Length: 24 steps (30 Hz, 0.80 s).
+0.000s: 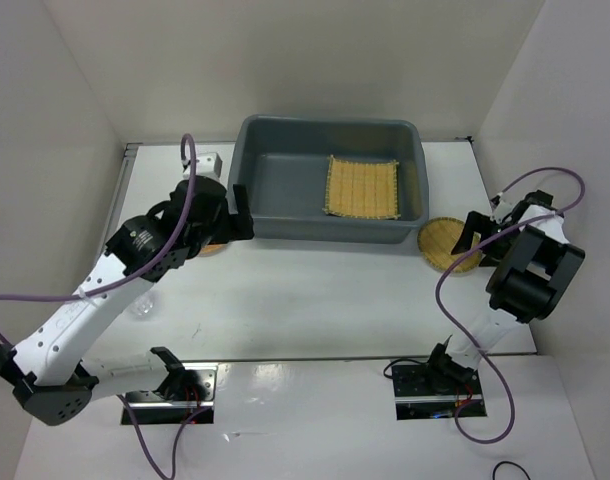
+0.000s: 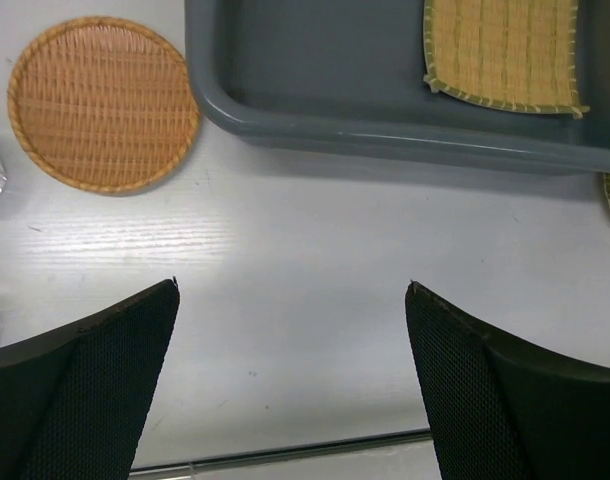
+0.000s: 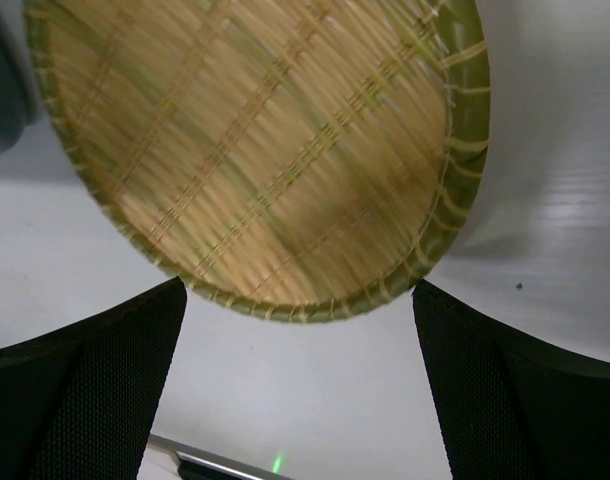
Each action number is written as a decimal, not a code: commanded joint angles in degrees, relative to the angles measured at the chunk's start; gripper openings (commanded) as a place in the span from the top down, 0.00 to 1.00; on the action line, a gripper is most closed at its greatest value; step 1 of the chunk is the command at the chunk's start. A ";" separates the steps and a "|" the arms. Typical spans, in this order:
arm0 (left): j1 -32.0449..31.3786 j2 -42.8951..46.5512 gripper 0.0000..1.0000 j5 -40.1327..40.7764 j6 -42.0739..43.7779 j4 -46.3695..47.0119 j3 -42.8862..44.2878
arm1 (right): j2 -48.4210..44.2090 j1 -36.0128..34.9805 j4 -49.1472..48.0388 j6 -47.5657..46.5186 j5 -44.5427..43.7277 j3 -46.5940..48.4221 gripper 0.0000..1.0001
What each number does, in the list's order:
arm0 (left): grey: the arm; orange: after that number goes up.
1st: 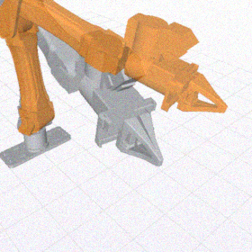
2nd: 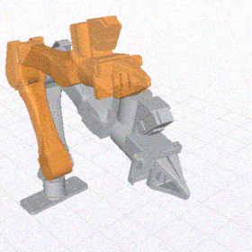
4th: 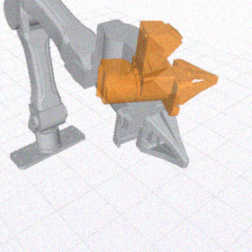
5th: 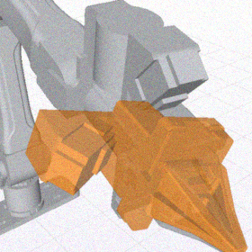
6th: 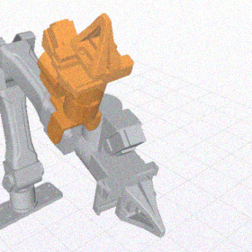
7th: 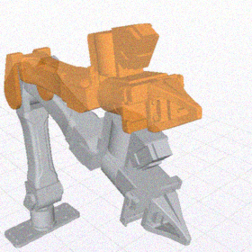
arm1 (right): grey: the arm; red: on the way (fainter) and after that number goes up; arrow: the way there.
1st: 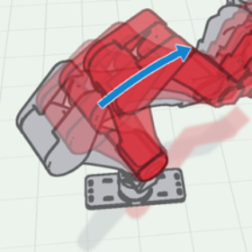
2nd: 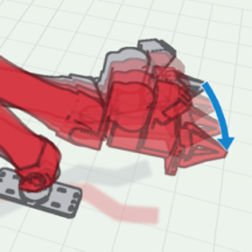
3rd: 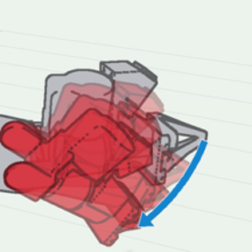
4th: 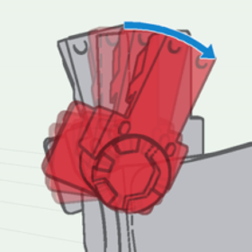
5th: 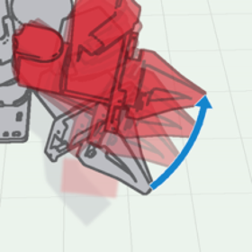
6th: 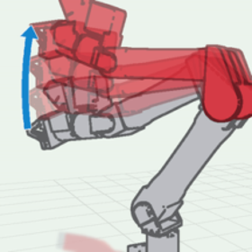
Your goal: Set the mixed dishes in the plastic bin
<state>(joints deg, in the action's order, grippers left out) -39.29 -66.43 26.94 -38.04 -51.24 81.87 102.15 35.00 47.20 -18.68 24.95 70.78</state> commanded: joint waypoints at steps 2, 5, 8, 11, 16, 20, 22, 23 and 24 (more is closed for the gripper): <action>-0.18 -1.15 0.00 -2.76 -3.62 2.73 -2.41 | 5.41 1.65 -7.20 4.70 3.87 -2.40 0.02; -0.18 -1.15 0.00 -3.30 -4.15 2.12 -2.41 | 7.36 2.96 -8.96 6.54 4.58 -2.93 0.02; -0.18 -1.15 0.00 -3.82 -5.29 2.11 -2.93 | 7.89 2.96 -10.90 6.55 4.58 -4.07 0.02; -0.18 -1.15 0.00 -4.35 -6.60 2.11 -2.94 | 10.16 2.96 -11.43 6.55 5.98 -4.07 0.02; -0.18 -1.15 0.00 -5.58 -7.31 2.11 -3.55 | 18.33 4.28 -9.24 5.23 17.92 -1.71 0.26; -0.18 -1.77 0.00 -6.20 -7.31 0.98 -2.50 | 26.34 6.56 -8.18 6.20 25.22 -0.03 0.72; -0.18 -2.29 0.00 -6.72 -7.83 0.97 -1.98 | 27.05 6.57 -7.65 5.23 26.11 0.67 0.84; -0.18 -2.30 0.00 -6.72 -7.84 0.97 -1.97 | 26.35 6.57 -7.65 5.23 25.42 0.67 0.88; -0.18 -2.30 0.00 -6.72 -8.45 0.97 -1.97 | 24.87 6.57 -8.26 5.23 24.89 0.67 0.91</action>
<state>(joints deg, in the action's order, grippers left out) -39.29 -68.49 20.91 -44.34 -50.61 78.61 123.46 40.77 41.32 -10.22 56.84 73.47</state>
